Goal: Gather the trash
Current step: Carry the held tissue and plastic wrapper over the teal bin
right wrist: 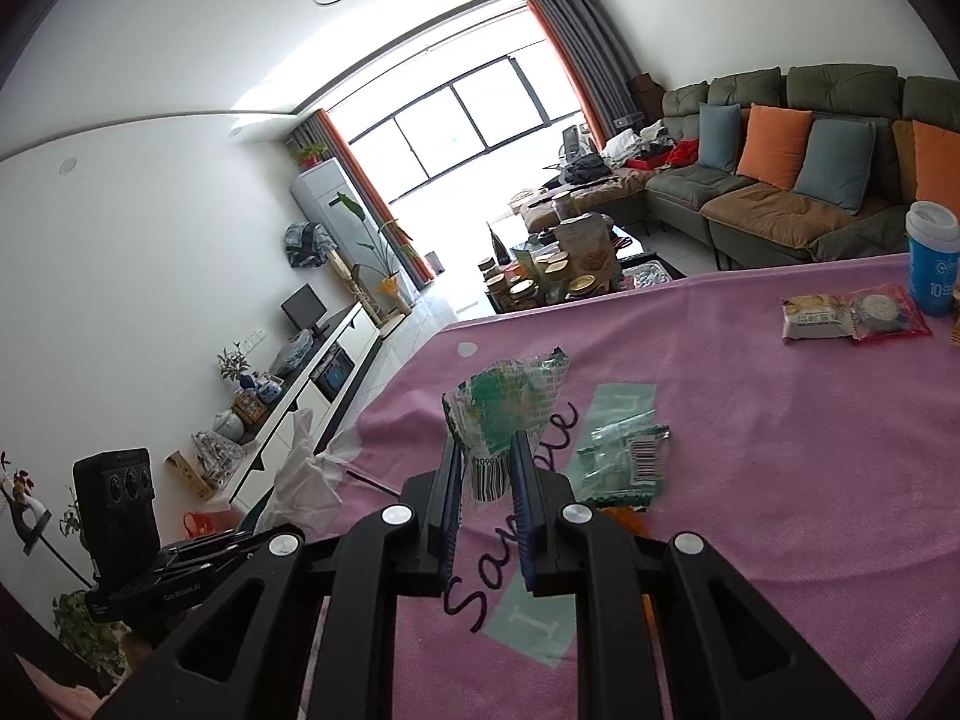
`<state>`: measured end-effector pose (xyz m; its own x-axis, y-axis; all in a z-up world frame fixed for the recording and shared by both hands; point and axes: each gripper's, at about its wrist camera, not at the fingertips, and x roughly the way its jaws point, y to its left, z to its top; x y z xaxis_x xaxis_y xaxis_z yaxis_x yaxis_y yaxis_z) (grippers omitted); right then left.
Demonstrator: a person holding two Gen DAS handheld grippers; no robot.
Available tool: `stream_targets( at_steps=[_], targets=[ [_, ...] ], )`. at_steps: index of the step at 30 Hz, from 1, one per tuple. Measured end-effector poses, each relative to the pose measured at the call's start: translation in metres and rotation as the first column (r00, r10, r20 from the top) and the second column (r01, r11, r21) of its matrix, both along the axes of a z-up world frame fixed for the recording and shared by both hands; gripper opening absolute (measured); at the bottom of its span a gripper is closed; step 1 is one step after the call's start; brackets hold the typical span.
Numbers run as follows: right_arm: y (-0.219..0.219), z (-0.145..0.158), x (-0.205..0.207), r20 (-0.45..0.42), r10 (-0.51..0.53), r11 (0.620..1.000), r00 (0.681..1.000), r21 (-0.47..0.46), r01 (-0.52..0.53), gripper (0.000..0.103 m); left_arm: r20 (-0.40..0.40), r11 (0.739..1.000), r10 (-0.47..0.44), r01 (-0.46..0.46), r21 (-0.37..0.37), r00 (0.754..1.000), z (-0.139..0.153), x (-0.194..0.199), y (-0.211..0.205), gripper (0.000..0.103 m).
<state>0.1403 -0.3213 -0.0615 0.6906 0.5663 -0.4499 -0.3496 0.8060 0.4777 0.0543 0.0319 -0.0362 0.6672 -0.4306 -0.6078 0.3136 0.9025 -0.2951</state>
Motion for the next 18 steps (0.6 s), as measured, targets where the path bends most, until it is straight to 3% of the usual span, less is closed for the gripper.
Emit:
stream_targets(
  at_steps=[18],
  targets=[
    [0.098, -0.005, 0.011, -0.019, 0.284, 0.959, 0.959, -0.015, -0.284, 0.015, 0.012, 0.988, 0.156, -0.156, -0.006, 0.988, 0.005, -0.03, 0.063, 0.01]
  ],
)
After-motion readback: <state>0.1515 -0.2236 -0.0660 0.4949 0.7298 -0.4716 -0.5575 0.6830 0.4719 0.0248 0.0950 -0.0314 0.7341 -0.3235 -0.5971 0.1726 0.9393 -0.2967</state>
